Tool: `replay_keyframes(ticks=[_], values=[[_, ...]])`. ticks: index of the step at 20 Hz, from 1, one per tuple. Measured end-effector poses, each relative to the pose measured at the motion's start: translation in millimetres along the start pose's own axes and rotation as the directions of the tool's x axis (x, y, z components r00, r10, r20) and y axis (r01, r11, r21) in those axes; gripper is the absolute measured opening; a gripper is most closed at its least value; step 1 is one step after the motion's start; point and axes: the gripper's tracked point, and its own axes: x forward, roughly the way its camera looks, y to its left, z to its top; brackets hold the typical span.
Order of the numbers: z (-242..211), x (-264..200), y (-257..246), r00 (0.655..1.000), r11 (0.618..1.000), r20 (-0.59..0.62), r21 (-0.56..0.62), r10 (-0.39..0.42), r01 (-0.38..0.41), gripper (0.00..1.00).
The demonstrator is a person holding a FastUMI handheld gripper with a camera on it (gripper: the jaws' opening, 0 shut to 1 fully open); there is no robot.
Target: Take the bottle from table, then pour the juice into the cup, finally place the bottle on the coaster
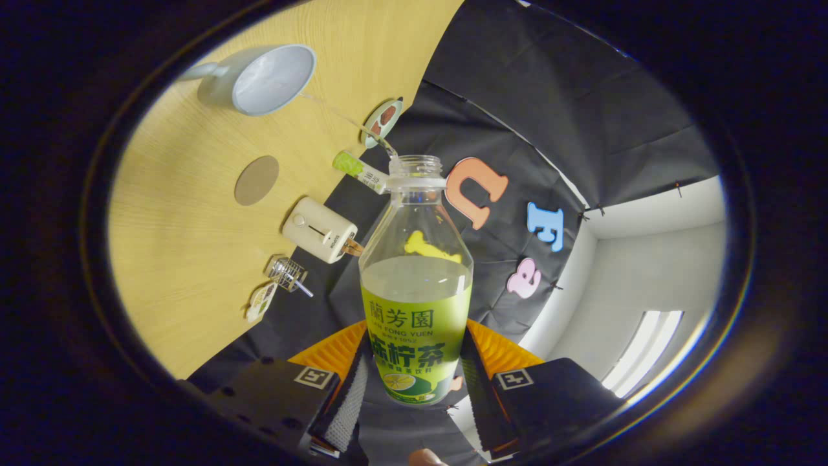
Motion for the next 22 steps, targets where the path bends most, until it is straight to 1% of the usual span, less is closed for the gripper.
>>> replay_keyframes(ticks=[8,13,16,19,20,22], values=[[12.6,-2.1,-7.7,1.000,1.000,0.015,-0.022,-0.021,0.021,0.76],[11.1,-3.1,-4.1,1.000,0.999,0.006,0.045,-0.003,0.003,0.76],[10.3,-6.3,3.2,1.000,0.991,-0.002,0.132,0.026,-0.025,0.76],[9.3,-3.7,14.0,0.998,0.967,-0.014,0.248,0.058,-0.053,0.76],[8.6,-4.4,18.3,0.997,0.952,-0.015,0.298,0.076,-0.068,0.76],[9.4,-12.1,27.7,0.992,0.907,0.006,0.404,0.124,-0.116,0.76]])
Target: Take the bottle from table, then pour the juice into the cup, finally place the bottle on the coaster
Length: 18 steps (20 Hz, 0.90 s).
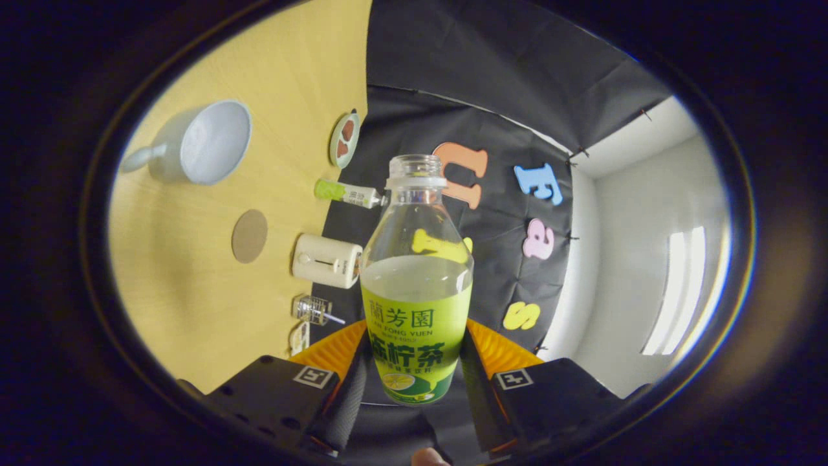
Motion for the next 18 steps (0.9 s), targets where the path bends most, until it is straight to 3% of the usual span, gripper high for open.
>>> replay_keyframes(ticks=[3,5,6,9,11,14,18], values=[[-3.8,-5.9,7.0,0.999,0.977,0.006,0.209,0.050,-0.050,0.76],[-4.6,-9.2,13.9,0.994,0.914,0.018,0.393,0.105,-0.103,0.77],[-4.6,-11.8,16.6,0.990,0.863,0.029,0.487,0.136,-0.133,0.77],[1.8,-17.3,28.5,0.969,0.648,0.097,0.728,0.228,-0.226,0.77],[9.5,-17.6,37.0,0.954,0.506,0.143,0.822,0.262,-0.262,0.77],[18.4,-23.2,52.7,0.930,0.287,0.217,0.908,0.297,-0.304,0.77],[27.3,-25.4,64.3,0.906,0.040,0.308,0.942,0.291,-0.333,0.77]])
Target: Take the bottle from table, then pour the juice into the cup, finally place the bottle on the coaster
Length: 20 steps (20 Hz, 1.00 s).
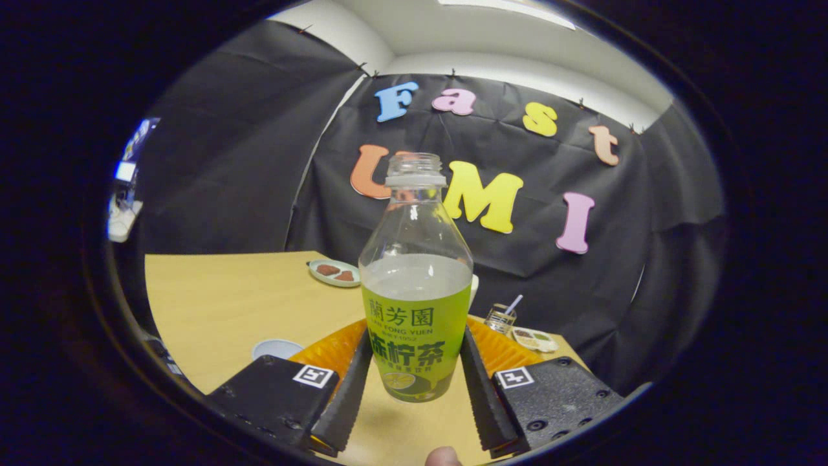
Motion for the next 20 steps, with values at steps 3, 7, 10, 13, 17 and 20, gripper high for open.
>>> replay_keyframes(ticks=[3,7,10,13,17,20], values=[[9.6,5.2,-7.3,1.000,0.995,0.005,0.094,0.027,-0.027,0.77],[35.4,20.6,-33.3,0.999,0.993,0.045,0.116,0.004,-0.009,0.77],[43.6,44.4,-41.5,0.999,0.989,0.045,0.148,0.025,-0.032,0.76],[42.9,76.7,-41.6,0.998,0.985,0.020,0.164,0.056,-0.058,0.76],[29.5,118.1,-31.9,0.994,0.982,-0.006,0.155,0.106,-0.104,0.77],[0.2,143.9,-35.5,0.992,0.984,-0.039,0.137,0.120,-0.114,0.77]])
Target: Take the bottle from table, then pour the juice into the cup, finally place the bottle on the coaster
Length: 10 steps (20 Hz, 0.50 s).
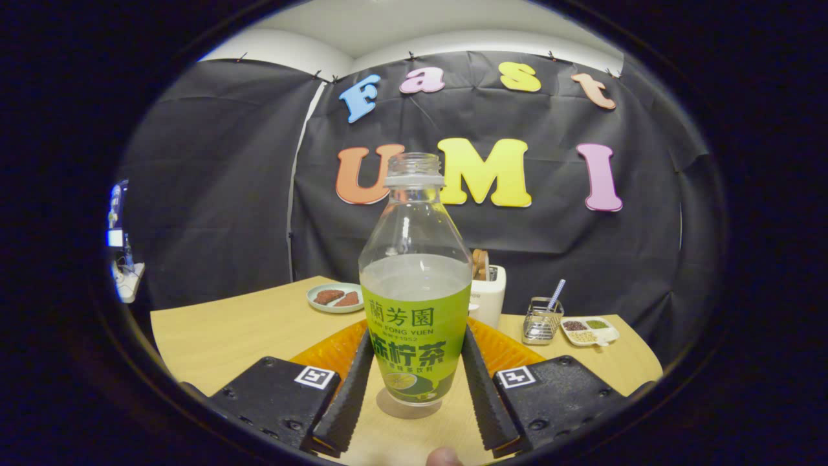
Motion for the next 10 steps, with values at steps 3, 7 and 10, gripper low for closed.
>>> replay_keyframes(ticks=[3,7,10], values=[[-26.1,25.8,5.7,0.998,0.999,-0.046,0.009,0.033,-0.033,0.77],[-49.2,48.1,6.1,0.996,0.999,-0.081,0.004,0.038,-0.038,0.77],[-61.5,59.0,3.2,0.994,0.999,-0.105,0.014,0.034,-0.033,0.78]])
